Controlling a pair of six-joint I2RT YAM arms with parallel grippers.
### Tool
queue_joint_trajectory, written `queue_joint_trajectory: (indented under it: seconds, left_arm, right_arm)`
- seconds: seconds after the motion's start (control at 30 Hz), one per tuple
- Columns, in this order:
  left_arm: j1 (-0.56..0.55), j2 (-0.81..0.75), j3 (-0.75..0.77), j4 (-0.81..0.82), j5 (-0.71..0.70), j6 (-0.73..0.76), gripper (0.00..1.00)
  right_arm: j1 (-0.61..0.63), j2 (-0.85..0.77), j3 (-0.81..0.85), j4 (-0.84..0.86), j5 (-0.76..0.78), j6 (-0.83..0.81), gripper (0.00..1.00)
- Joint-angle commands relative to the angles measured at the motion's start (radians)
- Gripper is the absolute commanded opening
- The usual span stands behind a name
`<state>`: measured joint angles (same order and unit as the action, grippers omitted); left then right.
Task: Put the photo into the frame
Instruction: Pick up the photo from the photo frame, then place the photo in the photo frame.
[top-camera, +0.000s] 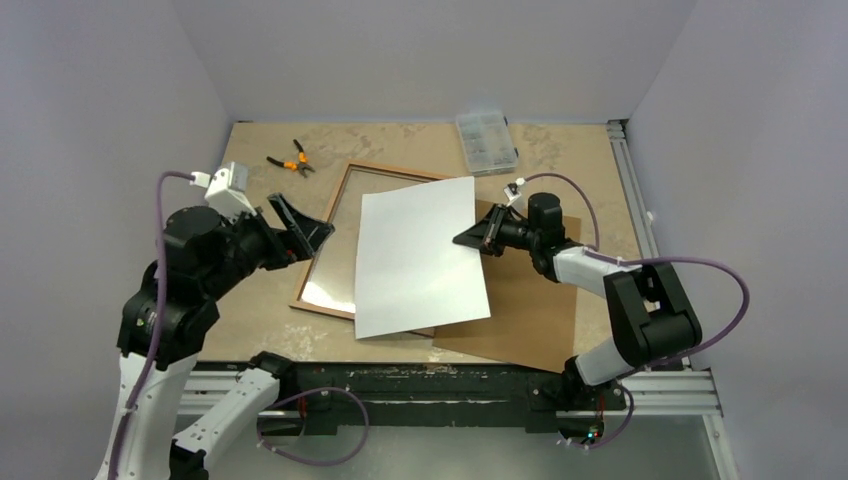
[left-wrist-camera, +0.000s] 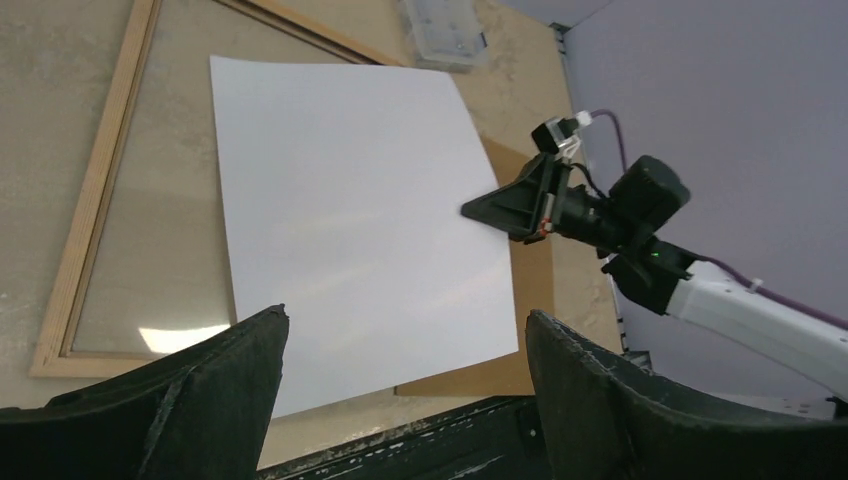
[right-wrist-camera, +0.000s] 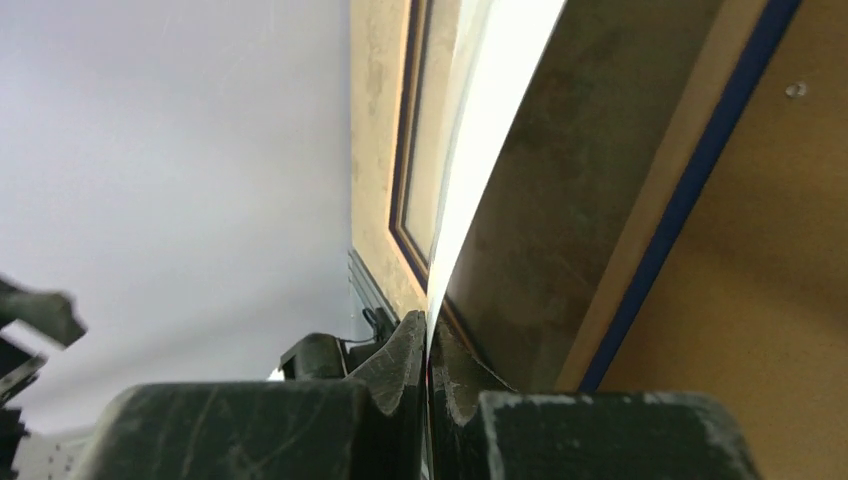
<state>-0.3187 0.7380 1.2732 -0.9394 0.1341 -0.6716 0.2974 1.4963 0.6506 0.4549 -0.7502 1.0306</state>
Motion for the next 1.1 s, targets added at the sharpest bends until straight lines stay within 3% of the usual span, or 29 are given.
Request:
queue_joint_trajectory:
  seconds: [0.0, 0.23, 0.67, 1.07]
  left_arm:
    - [0.006, 0.03, 0.107, -0.122, 0.015, -0.059, 0.86]
    - [0.006, -0.075, -0.019, -0.096, 0.022, -0.098, 0.86]
    - [0.006, -0.061, 0.008, -0.147, 0.042, -0.07, 0.86]
    - [0.006, -0.057, 0.0, -0.157, 0.041, -0.056, 0.85]
  right_arm:
    - [0.016, 0.044, 0.042, 0.046, 0.074, 0.068, 0.0]
    - [0.081, 0.098, 0.083, 0.028, 0.222, 0.113, 0.0]
    - [0.135, 0.117, 0.084, 0.045, 0.455, 0.204, 0.0]
    - [0.209, 0.176, 0.06, 0.187, 0.605, 0.313, 0.0]
